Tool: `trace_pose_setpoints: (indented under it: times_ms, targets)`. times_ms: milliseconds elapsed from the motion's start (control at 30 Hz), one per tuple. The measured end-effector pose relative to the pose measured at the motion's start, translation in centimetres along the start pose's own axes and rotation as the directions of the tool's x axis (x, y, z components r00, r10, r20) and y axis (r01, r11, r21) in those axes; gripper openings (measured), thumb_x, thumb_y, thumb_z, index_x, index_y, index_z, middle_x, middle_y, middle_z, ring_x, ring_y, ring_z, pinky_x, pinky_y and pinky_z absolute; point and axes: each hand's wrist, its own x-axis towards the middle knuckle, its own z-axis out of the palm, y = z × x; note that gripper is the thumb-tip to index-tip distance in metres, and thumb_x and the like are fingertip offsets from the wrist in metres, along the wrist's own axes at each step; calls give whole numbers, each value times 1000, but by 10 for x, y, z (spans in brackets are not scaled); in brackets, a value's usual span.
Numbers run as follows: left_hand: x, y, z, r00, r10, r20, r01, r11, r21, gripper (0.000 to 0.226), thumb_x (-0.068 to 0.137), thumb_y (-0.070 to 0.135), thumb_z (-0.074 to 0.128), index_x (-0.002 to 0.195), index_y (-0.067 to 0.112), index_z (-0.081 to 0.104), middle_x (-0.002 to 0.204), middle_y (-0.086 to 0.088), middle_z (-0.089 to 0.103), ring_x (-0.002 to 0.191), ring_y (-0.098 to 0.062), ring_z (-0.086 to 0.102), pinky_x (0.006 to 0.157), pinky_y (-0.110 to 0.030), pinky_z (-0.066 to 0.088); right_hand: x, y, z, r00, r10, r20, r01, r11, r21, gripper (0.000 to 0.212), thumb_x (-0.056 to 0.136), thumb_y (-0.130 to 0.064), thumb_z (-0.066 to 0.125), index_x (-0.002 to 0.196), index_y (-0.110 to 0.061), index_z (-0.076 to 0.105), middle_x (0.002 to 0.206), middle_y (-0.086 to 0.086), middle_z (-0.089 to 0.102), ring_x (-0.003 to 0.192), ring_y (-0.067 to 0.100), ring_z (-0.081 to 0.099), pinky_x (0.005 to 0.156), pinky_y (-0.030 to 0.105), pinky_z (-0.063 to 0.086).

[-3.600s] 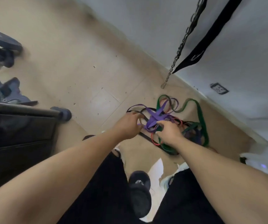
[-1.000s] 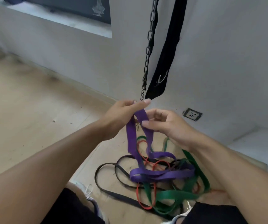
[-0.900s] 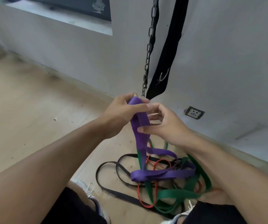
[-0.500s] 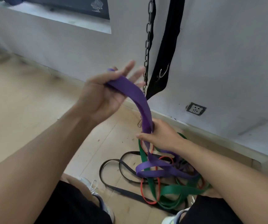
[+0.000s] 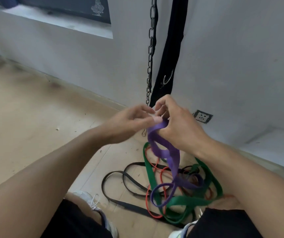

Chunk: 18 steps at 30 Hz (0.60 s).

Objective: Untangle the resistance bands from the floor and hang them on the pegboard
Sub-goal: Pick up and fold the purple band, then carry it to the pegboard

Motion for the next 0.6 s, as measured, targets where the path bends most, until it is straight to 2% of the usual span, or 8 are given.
trace_pose_setpoints:
  times_ms: [67,133,267,333,400,500,533,600]
  targets:
    - [-3,0,8,1000,22,2,-22,977,213,56,74,71,71,100,22,64,95,-1,74,89,-21,71,83,-46,56,-2,-1,0,999,-47,19,47,999,-14,47,81,-14,78,109,-31,43,90,-15,61,82,15,62,75,42,55]
    - [-4,0,6,997,73,-30,-55,910,410,47,76,67,72,85,22,61,78,0,69,72,-21,63,72,-45,53,-4,1,1,996,-66,56,68,997,-30,49,81,-21,83,107,-30,43,88,-17,57,80,7,60,71,32,52]
    - [-7,8,4,987,160,-20,-135,891,434,39,78,49,82,76,18,58,63,2,58,53,-6,45,54,-23,38,-6,4,10,993,-51,104,42,996,80,50,82,-22,84,110,-36,44,94,-16,60,84,0,61,70,20,50]
    - [-11,10,5,982,183,-36,-159,922,353,34,80,40,82,80,16,60,69,-1,63,56,-9,51,55,-24,42,-6,9,18,986,-7,164,-11,994,106,36,88,-26,78,108,-36,50,95,-15,63,88,1,62,72,22,51]
    - [-15,13,2,976,208,-59,-189,953,235,31,83,33,82,86,11,61,75,-7,67,63,-20,59,58,-30,46,-4,14,26,976,38,213,-74,984,160,17,92,-34,72,104,-30,60,93,-11,68,86,5,64,72,26,50]
    - [-20,13,-12,960,246,-135,-257,963,-76,31,81,23,80,85,3,56,73,-8,66,64,-21,60,60,-25,48,2,17,32,972,88,218,-153,940,304,16,90,-37,77,102,-30,68,96,-9,72,87,4,66,73,21,54]
    - [-20,14,-17,951,252,-177,-284,942,-180,29,80,24,78,84,6,56,73,-5,65,67,-18,61,62,-22,49,3,18,33,972,88,217,-155,938,311,18,89,-35,79,100,-33,65,98,-12,72,90,0,66,71,14,52]
    - [-20,16,-24,931,238,-278,-330,875,-355,21,80,20,74,80,12,54,73,-1,66,71,-16,64,70,-20,52,4,24,36,972,75,223,-129,962,239,25,89,-27,79,102,-37,60,99,-15,70,91,-3,65,68,13,50]
